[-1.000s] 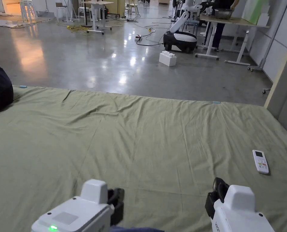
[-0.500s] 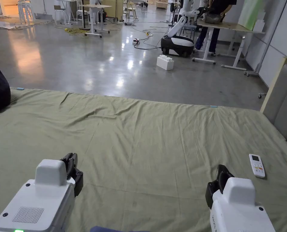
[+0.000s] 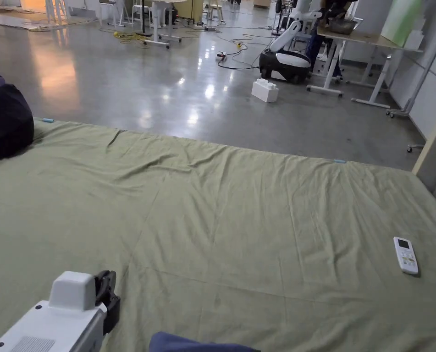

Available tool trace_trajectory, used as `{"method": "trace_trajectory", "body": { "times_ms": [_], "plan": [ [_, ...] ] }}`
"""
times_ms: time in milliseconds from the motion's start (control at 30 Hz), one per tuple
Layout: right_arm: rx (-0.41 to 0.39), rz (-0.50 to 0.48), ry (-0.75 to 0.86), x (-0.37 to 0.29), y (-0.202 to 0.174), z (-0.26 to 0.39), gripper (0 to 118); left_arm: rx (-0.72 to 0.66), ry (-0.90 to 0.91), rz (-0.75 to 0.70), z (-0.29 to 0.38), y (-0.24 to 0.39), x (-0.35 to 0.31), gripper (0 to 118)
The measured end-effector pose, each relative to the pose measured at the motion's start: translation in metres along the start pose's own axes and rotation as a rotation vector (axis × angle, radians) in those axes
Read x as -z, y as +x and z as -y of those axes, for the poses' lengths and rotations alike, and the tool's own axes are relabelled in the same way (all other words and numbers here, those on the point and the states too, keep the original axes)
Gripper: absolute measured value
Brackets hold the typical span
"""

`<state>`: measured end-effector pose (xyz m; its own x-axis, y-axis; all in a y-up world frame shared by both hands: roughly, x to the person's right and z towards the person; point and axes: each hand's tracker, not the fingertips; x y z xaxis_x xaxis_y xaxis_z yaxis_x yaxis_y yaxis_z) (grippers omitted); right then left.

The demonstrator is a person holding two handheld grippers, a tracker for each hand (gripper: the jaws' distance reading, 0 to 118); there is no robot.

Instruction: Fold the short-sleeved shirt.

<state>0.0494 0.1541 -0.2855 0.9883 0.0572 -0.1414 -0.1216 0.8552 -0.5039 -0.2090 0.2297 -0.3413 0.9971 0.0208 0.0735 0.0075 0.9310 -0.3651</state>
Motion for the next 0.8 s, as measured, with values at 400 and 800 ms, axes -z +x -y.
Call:
{"method": "trace_trajectory", "body": {
  "times_ms": [400,800],
  "plan": [
    [0.038,0.117,-0.114,0.061,0.017,0.03,0,-0.188,-0.4,0.313,0.044,-0.024,0.023,63],
    [-0.004,0.1,-0.109,0.061,0.017,0.032,0,-0.525,-0.693,0.614,0.084,-0.025,0.103,85]
  ]
}}
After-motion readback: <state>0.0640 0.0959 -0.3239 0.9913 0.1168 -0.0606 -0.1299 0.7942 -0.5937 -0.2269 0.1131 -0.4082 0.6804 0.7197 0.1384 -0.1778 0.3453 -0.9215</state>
